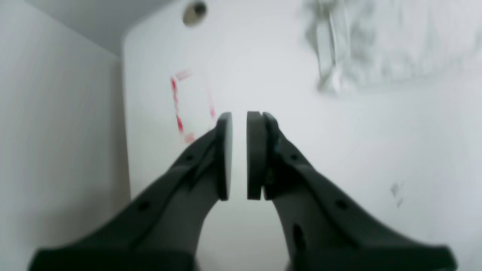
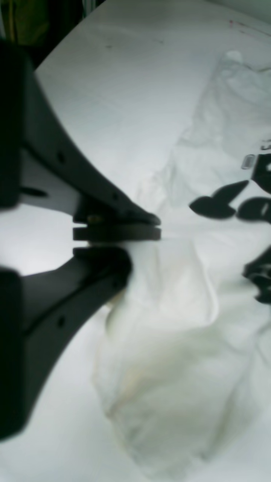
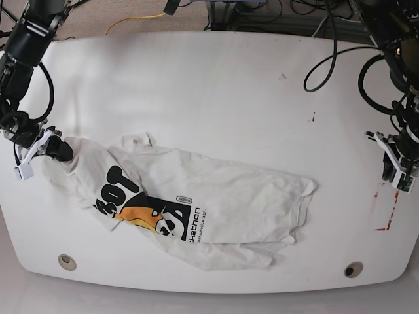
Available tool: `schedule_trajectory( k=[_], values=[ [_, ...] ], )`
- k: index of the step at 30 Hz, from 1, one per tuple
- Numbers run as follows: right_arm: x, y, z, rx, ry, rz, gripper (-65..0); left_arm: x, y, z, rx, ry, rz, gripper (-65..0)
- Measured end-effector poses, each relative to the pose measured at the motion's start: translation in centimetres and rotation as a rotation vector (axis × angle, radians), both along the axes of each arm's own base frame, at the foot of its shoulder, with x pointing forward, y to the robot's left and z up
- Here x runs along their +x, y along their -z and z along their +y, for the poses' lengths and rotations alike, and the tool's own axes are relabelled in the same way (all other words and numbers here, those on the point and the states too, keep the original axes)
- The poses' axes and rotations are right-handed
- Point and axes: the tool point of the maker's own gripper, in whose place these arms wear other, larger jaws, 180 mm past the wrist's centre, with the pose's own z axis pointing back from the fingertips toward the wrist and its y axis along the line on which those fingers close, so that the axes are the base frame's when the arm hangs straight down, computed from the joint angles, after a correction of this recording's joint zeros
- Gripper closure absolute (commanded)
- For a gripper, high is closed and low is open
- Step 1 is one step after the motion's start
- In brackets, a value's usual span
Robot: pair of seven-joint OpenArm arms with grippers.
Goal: Fold the T-shirt properly
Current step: 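Release the left gripper and grasp the shirt's hem edge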
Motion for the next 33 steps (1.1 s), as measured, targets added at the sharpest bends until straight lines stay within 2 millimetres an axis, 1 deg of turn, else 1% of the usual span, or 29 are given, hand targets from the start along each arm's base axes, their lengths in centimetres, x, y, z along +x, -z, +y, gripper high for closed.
schedule_trajectory(
  k=[3,6,9,11,12,15,16,18,19,20,23,26,27,29,31,33],
  values=[
    [-2.1,1.3,0.1,0.008,0.015,0.027,0.0,-1.8,1.5,1.7,0.017,-0.057,0.053,-4.7],
    [-3.9,2.5,0.3,0.006,0.024,0.061,0.0,-2.5,2.1,1.9,0.0,-0.061,0.059,-4.9],
    [-4.3,3.1,0.9,0.012,0.019,0.076,0.0,-2.6,2.2,1.9,0.0,-0.062,0.063,-5.0],
    [-4.1,2.9,1.2,0.02,0.016,0.062,0.0,-2.3,2.3,1.5,0.002,-0.048,0.065,-5.4],
    [-4.1,2.8,1.4,0.023,0.013,0.056,0.0,-2.2,2.3,1.2,0.004,-0.038,0.067,-7.1],
    [-4.2,2.6,1.5,0.024,0.009,0.049,0.0,-1.0,2.9,-0.5,-0.009,0.015,0.081,-18.2],
    [-4.2,2.6,1.4,0.02,0.01,0.05,0.0,-0.4,3.2,-0.9,-0.027,0.026,0.083,-23.7],
    [-4.2,2.8,1.4,0.016,0.011,0.055,0.0,0.8,4.2,-1.8,-0.096,0.028,0.093,-31.8],
    [-4.2,2.8,1.4,0.014,0.011,0.057,0.0,1.4,4.7,-2.1,-0.138,0.027,0.095,-35.0],
    [-4.2,2.8,1.5,0.016,0.01,0.056,0.0,1.9,5.3,-2.3,-0.168,0.021,0.103,-36.8],
    [-4.1,2.7,1.6,0.021,0.01,0.049,0.0,2.8,7.1,-2.0,-0.24,-0.016,0.144,-36.4],
    [-4.1,2.8,1.6,0.017,0.011,0.052,0.0,3.7,8.4,-1.8,-0.315,-0.068,0.17,-36.2],
    [-4.2,2.8,1.5,0.017,0.011,0.053,0.0,4.2,8.9,-2.0,-0.354,-0.091,0.173,-36.2],
    [-4.2,2.9,1.5,0.015,0.012,0.055,0.0,5.3,9.6,-2.9,-0.42,-0.094,0.157,-36.2],
    [-4.1,2.8,1.7,0.022,0.011,0.051,0.0,6.4,10.3,-4.3,-0.497,-0.086,0.129,-36.2],
    [-4.1,2.8,1.7,0.023,0.011,0.052,0.0,6.9,11.5,-5.3,-0.566,-0.096,0.13,-36.2]
  ],
)
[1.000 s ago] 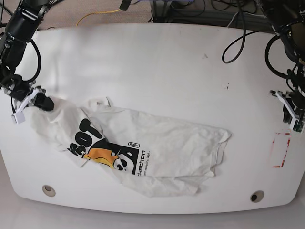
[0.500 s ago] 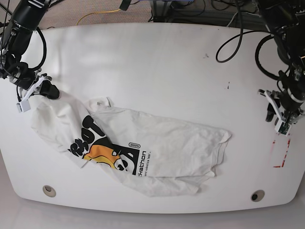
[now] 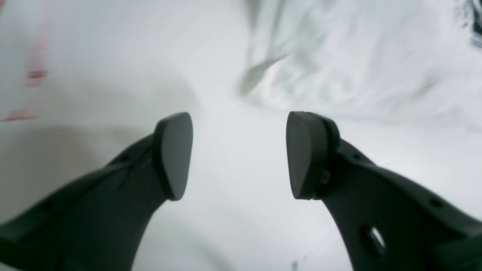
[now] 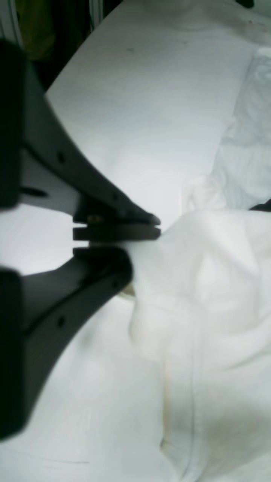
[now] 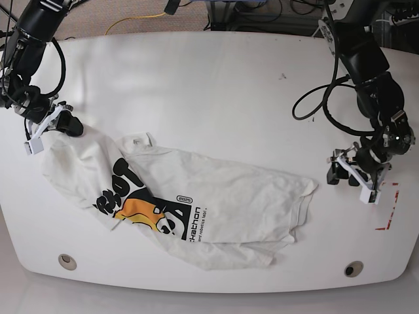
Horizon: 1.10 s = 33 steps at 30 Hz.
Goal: Fold the T-shirt properly
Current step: 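Release the left gripper and grasp the shirt's hem edge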
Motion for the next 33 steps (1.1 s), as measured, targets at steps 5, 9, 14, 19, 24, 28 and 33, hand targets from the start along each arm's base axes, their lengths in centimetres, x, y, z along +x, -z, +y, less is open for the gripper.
schedule_trajectory(
  k=[5,9,14,19,24,28,33],
  values=[
    [0.2,-0.2,-0.1,0.003,0.009,-0.015,0.0,1.0,3.5,-0.7,-0.128,-0.097,0.052,-36.2],
    [0.3,-0.3,0.0,0.01,0.011,-0.023,0.0,2.0,4.9,-1.1,-0.203,-0.156,0.045,-36.2],
    [0.2,-0.1,-0.1,0.004,0.013,-0.015,0.0,3.5,5.6,-1.3,-0.277,-0.207,0.015,-36.2],
    [0.3,-0.3,-0.4,0.009,0.027,-0.028,0.0,5.0,6.1,-1.9,-0.341,-0.23,0.013,-36.2],
    [0.2,-0.6,-1.1,0.002,0.044,-0.033,0.0,6.1,6.5,-3.5,-0.382,-0.212,0.013,-36.2],
    [0.2,-0.5,-1.0,0.005,0.044,-0.032,0.0,6.3,6.8,-5.2,-0.383,-0.176,0.034,-35.8],
    [0.2,-0.5,-0.9,0.006,0.044,-0.033,0.0,6.5,6.8,-6.3,-0.406,-0.179,0.008,-19.3]
  ],
)
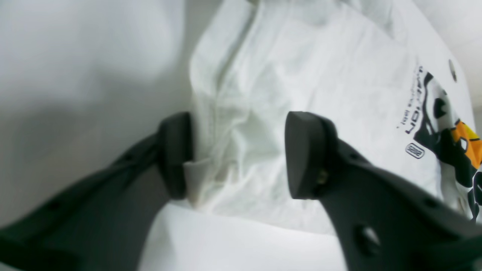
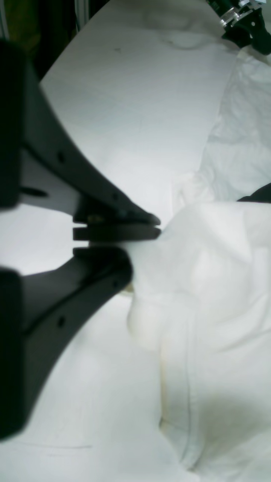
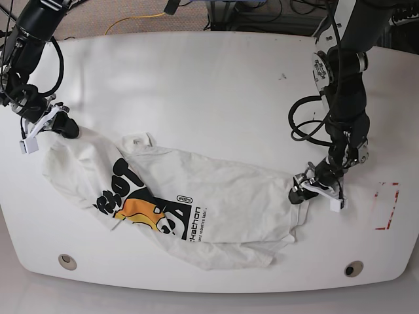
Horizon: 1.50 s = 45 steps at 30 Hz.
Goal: Fold the T-shirt properly
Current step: 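Release the left gripper and grasp the shirt's hem edge, then pull the hem edge with the left gripper away from the right gripper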
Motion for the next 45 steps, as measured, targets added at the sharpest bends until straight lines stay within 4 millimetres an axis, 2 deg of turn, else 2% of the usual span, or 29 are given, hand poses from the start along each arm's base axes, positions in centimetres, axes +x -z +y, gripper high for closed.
schedule_trajectory(
  k=[3,4,10,14,16,21,27,32,36,39,41,45],
  values=[
    [0.0,0.0,0.0,0.0,0.0,0.0,0.0,-0.2,0.4,0.0,0.011,-0.004,0.004,-5.6],
    [0.0,0.0,0.0,0.0,0.0,0.0,0.0,-0.3,0.5,0.1,0.013,-0.01,-0.002,-2.8],
    [0.4,-0.9,-0.5,-0.025,-0.012,-0.008,0.0,-0.4,0.8,0.4,0.062,0.008,0.006,-1.5],
    [0.7,-3.2,-0.2,-0.022,-0.049,-0.068,0.0,-1.2,0.7,0.9,0.107,0.032,0.024,0.0],
    [0.4,-3.6,0.1,-0.016,-0.063,-0.079,0.0,-2.2,0.6,2.1,0.153,0.045,0.04,0.0],
    [-2.1,-2.0,1.1,-0.041,-0.098,-0.015,0.0,-4.0,-0.9,6.2,0.272,0.023,0.032,0.0],
    [-3.5,-3.1,2.5,-0.08,-0.154,-0.041,0.0,-6.0,-4.0,7.8,0.34,0.043,-0.013,0.0],
    [-5.0,-3.0,3.1,-0.135,-0.187,-0.017,0.0,-10.0,-5.4,11.3,0.425,0.014,0.033,0.0],
    [-3.8,-5.1,2.2,-0.157,-0.158,-0.094,0.0,-12.5,-7.2,13.0,0.466,-0.005,0.027,0.0],
    [-1.9,-5.9,1.5,-0.148,-0.13,-0.13,0.0,-13.8,-8.4,13.1,0.485,-0.005,0.016,0.0],
    [-0.3,-5.7,1.3,-0.116,-0.118,-0.136,0.0,-14.2,-9.0,13.1,0.498,-0.004,0.01,0.0],
    [2.8,-4.2,1.9,-0.048,-0.119,-0.101,0.0,-14.9,-10.3,13.3,0.536,-0.01,-0.011,0.0]
  ],
)
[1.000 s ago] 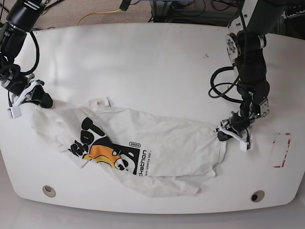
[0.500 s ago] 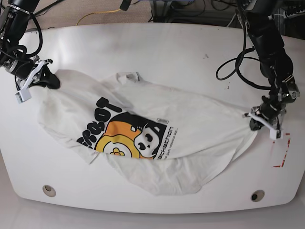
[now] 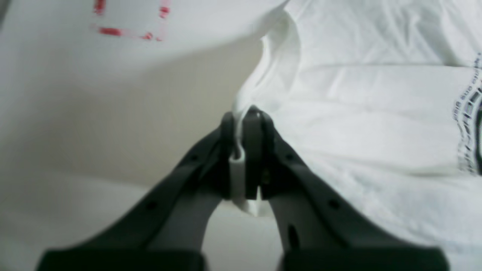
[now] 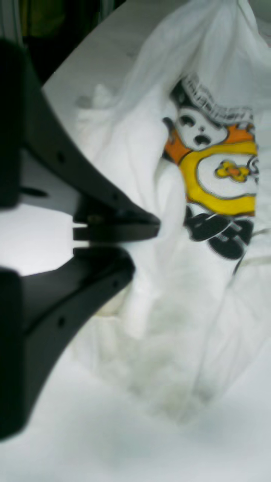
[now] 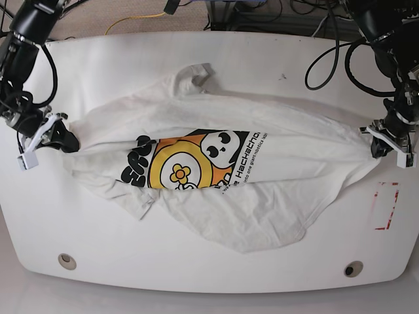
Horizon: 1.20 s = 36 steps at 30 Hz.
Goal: Fold the T-shirt properly
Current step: 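Pull the hem edge with the left gripper away from the right gripper, then regrasp the shirt edge with the right gripper near the collar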
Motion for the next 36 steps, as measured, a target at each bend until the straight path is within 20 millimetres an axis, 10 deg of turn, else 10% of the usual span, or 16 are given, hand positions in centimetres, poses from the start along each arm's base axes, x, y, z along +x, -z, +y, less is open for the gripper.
schedule_trajectory(
  k=[8,15,19,28,36],
  values=[
    [4.2,4.3,2.1,0.047,0.005,0.117,-1.3,0.1,-0.5,0.0,0.014,0.002,-0.008,0.0],
    [5.6,6.5,3.2,-0.012,0.026,0.145,-31.4,0.0,-0.4,0.1,0.02,-0.001,-0.004,0.0],
    [4.2,8.0,3.1,-0.017,0.03,0.19,-45.0,0.0,-0.4,0.1,0.021,0.0,-0.004,0.0],
    [-3.2,10.1,3.2,0.164,0.068,0.247,-45.8,0.0,-0.4,0.2,0.023,-0.001,-0.004,0.0],
    [-4.7,11.5,4.6,0.212,0.079,0.277,-45.8,0.0,-0.4,0.1,0.022,0.002,-0.003,0.0]
  ],
)
